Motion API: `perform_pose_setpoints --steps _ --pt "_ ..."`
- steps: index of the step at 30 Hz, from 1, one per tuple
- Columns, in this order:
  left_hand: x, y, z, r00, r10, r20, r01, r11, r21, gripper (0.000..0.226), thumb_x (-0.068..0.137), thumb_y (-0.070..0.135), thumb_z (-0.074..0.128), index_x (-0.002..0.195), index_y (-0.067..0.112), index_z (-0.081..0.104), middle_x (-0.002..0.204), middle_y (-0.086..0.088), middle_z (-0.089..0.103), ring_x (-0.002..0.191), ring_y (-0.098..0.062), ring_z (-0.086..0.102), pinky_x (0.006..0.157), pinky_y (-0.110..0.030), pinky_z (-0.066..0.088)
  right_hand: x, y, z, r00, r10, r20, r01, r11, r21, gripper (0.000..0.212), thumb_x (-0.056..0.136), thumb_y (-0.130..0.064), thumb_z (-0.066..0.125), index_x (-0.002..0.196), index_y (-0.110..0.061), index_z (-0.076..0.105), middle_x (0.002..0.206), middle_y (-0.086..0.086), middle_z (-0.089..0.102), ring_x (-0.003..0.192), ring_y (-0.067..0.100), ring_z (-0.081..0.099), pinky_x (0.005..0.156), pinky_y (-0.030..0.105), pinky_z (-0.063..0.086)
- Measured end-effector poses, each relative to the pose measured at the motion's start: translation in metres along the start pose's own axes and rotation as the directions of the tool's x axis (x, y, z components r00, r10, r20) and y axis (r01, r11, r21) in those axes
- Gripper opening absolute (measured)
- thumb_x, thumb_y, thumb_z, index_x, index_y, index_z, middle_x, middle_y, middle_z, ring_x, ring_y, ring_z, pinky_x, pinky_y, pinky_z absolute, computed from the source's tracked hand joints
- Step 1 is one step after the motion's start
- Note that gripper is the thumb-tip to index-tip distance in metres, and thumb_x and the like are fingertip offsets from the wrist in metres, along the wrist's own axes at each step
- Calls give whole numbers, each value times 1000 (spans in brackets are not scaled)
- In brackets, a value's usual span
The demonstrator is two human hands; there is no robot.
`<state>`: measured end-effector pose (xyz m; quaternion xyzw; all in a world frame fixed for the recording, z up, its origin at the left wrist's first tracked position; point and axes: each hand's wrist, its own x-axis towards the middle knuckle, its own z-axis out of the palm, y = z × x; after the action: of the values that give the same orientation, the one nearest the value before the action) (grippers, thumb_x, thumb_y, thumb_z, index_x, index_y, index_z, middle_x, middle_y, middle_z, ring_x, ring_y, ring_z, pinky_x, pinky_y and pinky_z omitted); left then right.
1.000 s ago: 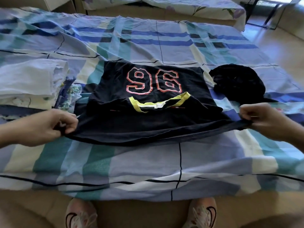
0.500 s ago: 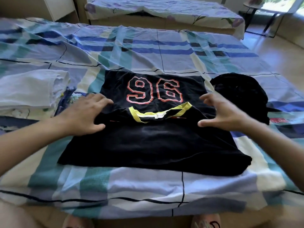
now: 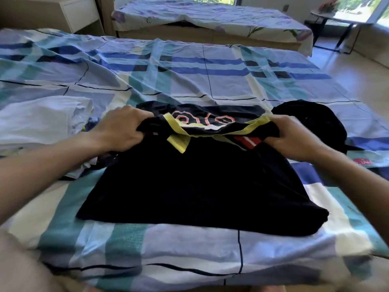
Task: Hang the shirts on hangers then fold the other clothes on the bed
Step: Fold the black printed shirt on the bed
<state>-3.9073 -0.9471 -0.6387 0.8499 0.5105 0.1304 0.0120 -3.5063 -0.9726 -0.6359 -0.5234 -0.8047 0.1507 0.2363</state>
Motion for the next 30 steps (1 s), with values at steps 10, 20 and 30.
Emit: perform_pose_setpoints --steps 10,20,30 --pt "-69 13 25 943 265 201 -299 941 161 38 66 54 51 94 34 64 87 13 58 81 -13 65 56 -26 44 -56 -17 14 890 -16 455 91 986 -143 24 78 -46 71 98 -44 58 84 -24 64 82 -1 63 73 29 51" --pt "-44 47 26 970 241 -6 -236 942 -240 17 88 44 55 92 28 57 88 14 60 84 -12 64 68 -37 51 -43 -29 19 987 -161 27 157 981 110 27 88 -35 77 79 -20 57 68 -7 53 63 5 47 60 24 40" --pt "-38 47 18 794 224 565 -190 974 -120 58 83 77 51 131 51 34 93 18 57 87 1 52 83 -26 46 -37 -4 7 516 368 774 -205 930 -306 47 70 -73 71 82 -28 62 80 3 66 66 10 56 63 35 47"
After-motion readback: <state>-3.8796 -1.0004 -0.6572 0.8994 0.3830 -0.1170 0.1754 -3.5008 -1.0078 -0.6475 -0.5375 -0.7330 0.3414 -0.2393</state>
